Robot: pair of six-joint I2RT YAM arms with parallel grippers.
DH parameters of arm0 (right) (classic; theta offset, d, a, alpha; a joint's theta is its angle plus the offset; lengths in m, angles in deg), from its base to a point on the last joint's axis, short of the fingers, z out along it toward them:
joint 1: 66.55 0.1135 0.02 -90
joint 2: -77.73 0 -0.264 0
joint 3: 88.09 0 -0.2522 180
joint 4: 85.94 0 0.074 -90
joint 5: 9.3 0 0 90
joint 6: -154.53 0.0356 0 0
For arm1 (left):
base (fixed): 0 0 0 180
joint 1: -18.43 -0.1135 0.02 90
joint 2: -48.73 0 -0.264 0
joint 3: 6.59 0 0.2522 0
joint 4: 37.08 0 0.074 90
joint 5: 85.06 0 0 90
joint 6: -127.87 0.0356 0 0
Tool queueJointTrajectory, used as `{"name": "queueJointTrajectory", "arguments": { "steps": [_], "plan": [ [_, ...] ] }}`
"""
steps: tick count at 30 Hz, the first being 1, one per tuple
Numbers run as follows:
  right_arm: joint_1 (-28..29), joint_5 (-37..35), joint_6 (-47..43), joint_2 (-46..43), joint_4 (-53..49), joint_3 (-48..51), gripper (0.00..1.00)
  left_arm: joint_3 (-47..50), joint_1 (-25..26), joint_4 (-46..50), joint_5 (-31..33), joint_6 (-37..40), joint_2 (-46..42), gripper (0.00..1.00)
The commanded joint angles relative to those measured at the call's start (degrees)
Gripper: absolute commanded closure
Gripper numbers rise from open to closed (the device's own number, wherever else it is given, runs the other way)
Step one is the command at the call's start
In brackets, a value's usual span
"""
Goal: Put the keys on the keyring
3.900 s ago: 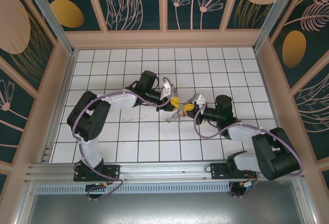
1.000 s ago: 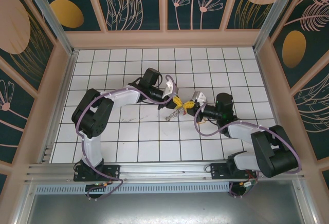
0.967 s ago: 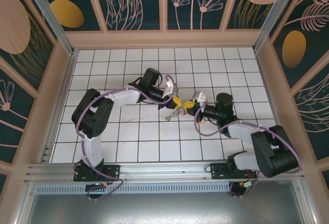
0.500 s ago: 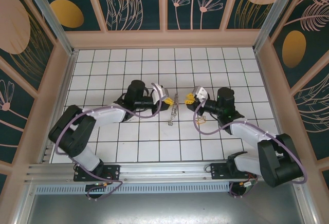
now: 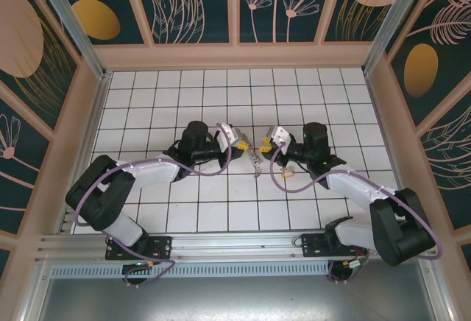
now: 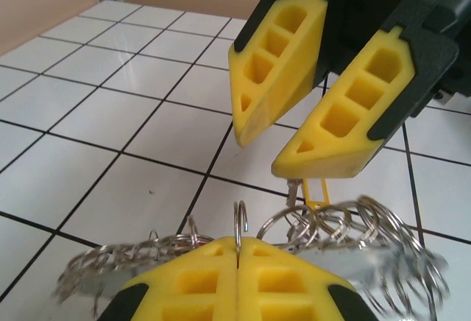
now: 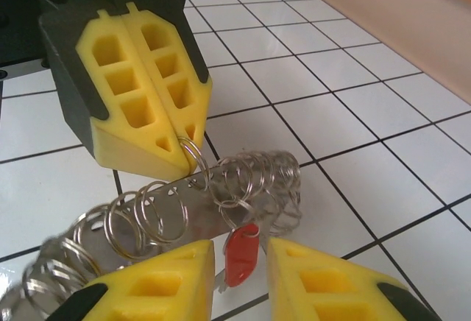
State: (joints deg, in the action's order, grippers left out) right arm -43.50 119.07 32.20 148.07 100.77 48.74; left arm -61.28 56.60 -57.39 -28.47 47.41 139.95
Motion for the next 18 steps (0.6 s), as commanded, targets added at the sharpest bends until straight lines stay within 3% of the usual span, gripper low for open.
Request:
{"name": "queueJointTrajectory", "arguments": {
  "steps": [1, 8, 18],
  "plan": [
    [0.5, -1.2, -3.4, 0.3, -3.1, -2.4, 0.75, 0.9, 0.1, -3.6, -1.6, -0.2, 1.0, 1.0],
    [0.9, -0.7, -5.9, 2.0, -6.2, -5.2, 0.76, 2.8, 0.1, -6.4, -3.8, -1.2, 1.6, 1.0],
    [2.9, 3.2, -16.3, 3.5, -13.7, -7.9, 0.75, 2.6, 0.1, -5.5, -6.7, 0.0, 2.1, 1.0]
  ]
}}
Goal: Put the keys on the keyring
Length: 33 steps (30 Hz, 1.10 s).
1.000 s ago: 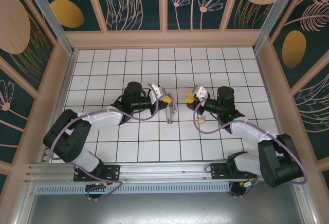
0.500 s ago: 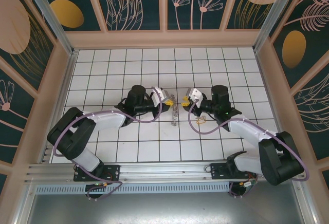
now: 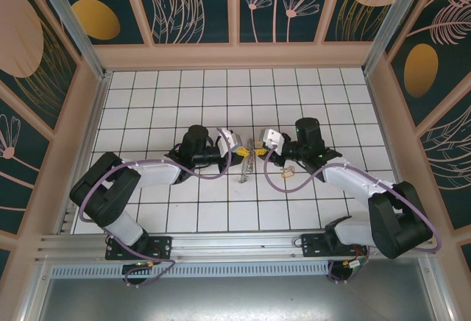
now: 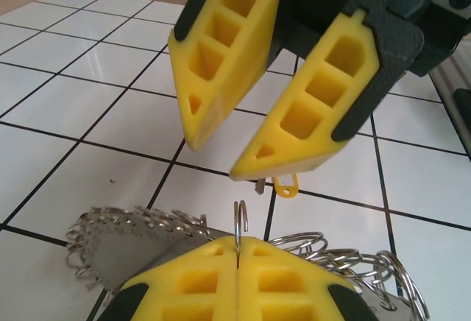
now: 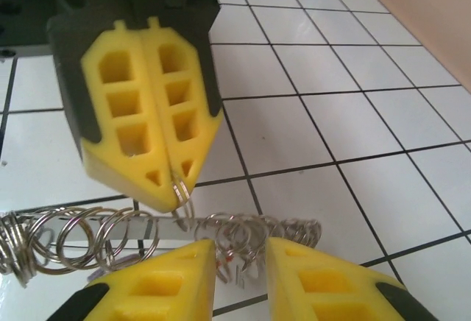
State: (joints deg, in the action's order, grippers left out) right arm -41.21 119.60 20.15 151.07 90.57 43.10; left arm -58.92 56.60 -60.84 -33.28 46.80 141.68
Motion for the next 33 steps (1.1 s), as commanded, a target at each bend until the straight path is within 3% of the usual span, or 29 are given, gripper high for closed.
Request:
{"name": "queueJointTrajectory", "arguments": {
  "steps": [1, 17, 27, 33],
  "plan": [
    [0.6, 2.7, -4.9, 0.7, -4.5, -2.6, 0.75, 0.1, 0.1, -1.8, -1.9, 0.8, 0.4, 1.0],
    [1.9, 4.8, -6.2, 5.5, -6.2, -5.5, 0.78, -3.2, 0.1, 1.2, -5.4, 2.5, 2.9, 1.0],
    [0.9, 2.6, -8.0, 3.6, -10.0, -4.7, 0.75, -3.3, 0.0, 1.2, -3.9, 2.3, 2.0, 1.0],
    [0.5, 5.6, -8.2, 3.0, -11.7, -5.4, 0.74, -3.5, 0.0, 1.7, -3.8, 2.3, 1.9, 1.0]
  ]
}}
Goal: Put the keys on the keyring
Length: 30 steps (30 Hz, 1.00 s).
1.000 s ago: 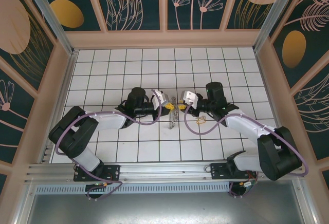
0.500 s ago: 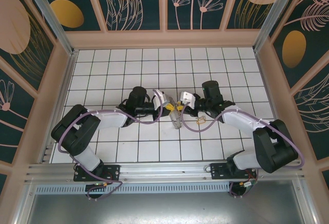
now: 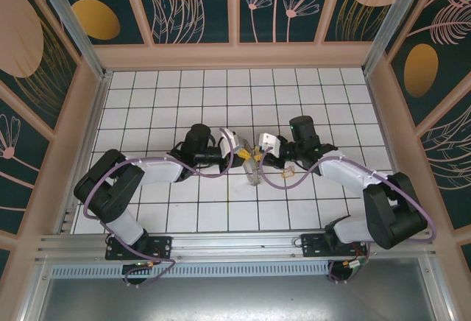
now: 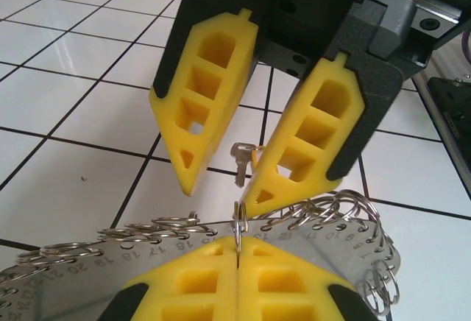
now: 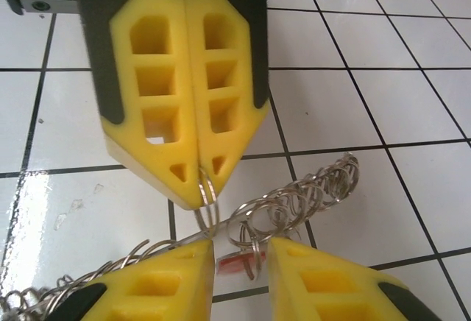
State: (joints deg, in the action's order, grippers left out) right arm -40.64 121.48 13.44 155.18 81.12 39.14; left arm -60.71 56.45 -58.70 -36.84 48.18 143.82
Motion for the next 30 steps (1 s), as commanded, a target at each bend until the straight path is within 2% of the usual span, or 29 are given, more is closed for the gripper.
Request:
{"name": "queueJointTrajectory", "arguments": {
  "steps": [1, 11, 23, 30],
  "plan": [
    [0.0, 4.0, -1.3, -1.1, -2.1, -1.3, 0.74, -1.6, 0.2, -0.5, -0.3, 0.9, -0.2, 1.0],
    [-0.2, 5.4, 0.5, -2.0, 1.5, -0.5, 0.74, -2.4, 0.2, 1.0, -1.2, 1.0, 0.0, 1.0],
    [-0.2, 5.9, 1.7, -1.2, 3.1, -0.1, 0.85, -3.0, 0.2, 1.5, -1.6, 1.5, 0.1, 1.0],
    [-0.1, 5.2, 1.0, -0.9, 2.1, 0.2, 0.82, -3.5, 0.2, 1.2, -2.2, 1.3, 0.7, 1.0]
  ]
}}
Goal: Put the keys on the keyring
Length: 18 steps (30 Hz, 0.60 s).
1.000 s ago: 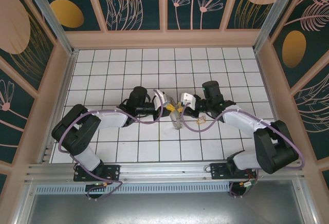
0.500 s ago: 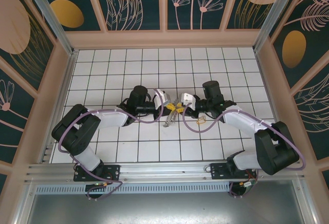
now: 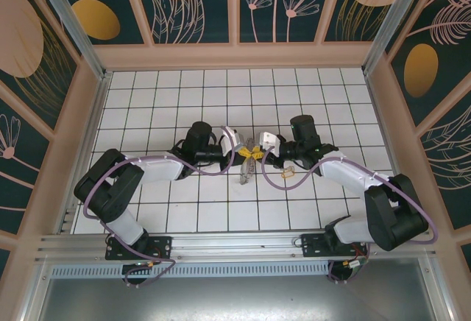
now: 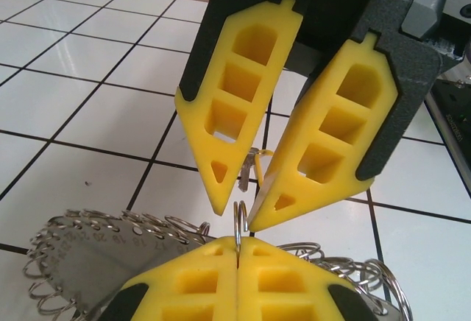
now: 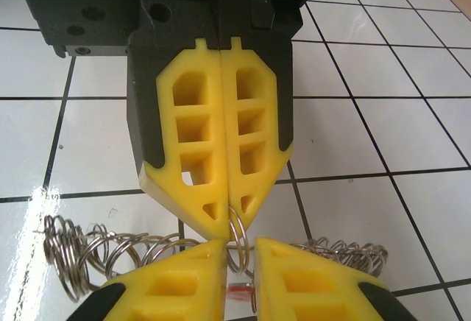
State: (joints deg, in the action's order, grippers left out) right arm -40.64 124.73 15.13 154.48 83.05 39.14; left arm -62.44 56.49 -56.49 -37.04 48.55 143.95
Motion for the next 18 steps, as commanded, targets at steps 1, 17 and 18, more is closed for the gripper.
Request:
{"name": "queueJointTrajectory", "arguments": {
  "steps": [1, 17, 18],
  "plan": [
    [-0.1, 1.9, -0.8, -0.1, 0.1, 0.2, 0.82, -1.9, 0.1, -1.0, -2.0, 1.0, 0.7, 1.0],
    [-0.3, 1.5, 1.0, -0.1, 3.5, 1.6, 1.0, -1.9, 0.1, -0.1, -1.5, 1.7, 1.1, 0.95],
    [-0.5, 1.6, 1.4, -0.2, 4.0, 1.8, 1.0, -1.8, 0.2, -0.2, -1.4, 1.7, 1.1, 0.93]
  ]
}}
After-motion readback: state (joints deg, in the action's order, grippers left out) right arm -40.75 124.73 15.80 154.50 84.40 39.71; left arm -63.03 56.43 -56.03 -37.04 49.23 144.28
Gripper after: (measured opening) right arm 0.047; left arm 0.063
